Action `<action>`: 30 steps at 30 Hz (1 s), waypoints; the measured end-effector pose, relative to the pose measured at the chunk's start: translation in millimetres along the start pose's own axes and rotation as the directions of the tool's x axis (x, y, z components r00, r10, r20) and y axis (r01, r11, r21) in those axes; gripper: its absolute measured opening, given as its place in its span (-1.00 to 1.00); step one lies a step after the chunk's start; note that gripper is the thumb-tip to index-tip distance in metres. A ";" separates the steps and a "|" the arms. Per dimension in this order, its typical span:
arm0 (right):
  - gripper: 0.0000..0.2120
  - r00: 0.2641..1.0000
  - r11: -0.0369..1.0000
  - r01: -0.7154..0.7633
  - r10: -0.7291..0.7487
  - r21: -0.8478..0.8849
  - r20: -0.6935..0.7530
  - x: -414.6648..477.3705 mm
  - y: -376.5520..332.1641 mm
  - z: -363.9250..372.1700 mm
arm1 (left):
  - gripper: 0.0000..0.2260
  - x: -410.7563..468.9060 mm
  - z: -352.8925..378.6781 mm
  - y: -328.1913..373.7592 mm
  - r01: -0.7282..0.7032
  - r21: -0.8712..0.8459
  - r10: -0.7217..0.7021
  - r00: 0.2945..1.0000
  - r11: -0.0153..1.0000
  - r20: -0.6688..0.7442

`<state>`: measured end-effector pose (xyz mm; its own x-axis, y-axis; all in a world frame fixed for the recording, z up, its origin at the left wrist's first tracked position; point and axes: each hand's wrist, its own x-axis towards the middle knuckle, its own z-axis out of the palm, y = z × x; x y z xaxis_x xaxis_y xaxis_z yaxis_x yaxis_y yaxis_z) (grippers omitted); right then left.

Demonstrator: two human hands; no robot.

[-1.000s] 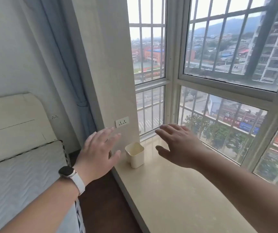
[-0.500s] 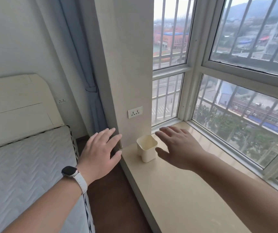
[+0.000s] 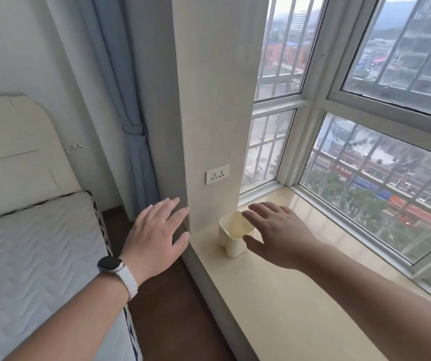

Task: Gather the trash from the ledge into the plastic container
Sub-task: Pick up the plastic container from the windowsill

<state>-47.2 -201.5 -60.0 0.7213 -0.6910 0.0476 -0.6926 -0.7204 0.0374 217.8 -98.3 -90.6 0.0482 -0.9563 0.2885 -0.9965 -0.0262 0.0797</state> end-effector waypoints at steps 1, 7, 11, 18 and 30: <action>-0.37 1.000 1.000 -0.006 0.006 0.002 0.005 3.7 0.2 2.7 | -0.51 3.1 2.2 -4.4 0.003 -0.007 -0.003 1.000 1.000 -0.001; -0.46 0.999 0.999 -0.027 0.027 0.020 0.042 23.7 6.0 24.9 | -0.54 16.3 30.5 -16.0 -0.021 -0.026 0.021 0.999 0.999 0.034; -0.43 0.997 0.998 -0.042 0.038 0.051 0.070 45.2 14.1 42.1 | -0.54 31.2 53.9 -20.0 -0.022 -0.046 0.026 0.997 0.999 0.078; -0.41 0.991 0.993 -0.071 0.059 0.098 0.118 90.7 42.7 80.1 | -0.54 80.9 98.9 -18.9 -0.030 -0.069 0.042 0.981 0.997 0.187; -0.48 0.972 0.962 -0.160 0.114 0.221 0.206 144.5 109.1 165.3 | -0.49 136.0 202.9 -3.5 0.063 -0.110 0.007 0.839 0.992 0.544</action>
<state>-17.1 -389.8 -214.0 0.6237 -0.7662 -0.1549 -0.7798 -0.5959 -0.1919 213.9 -287.4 -245.3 -0.0040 -0.9611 -0.2763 -0.9779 -0.0540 0.2019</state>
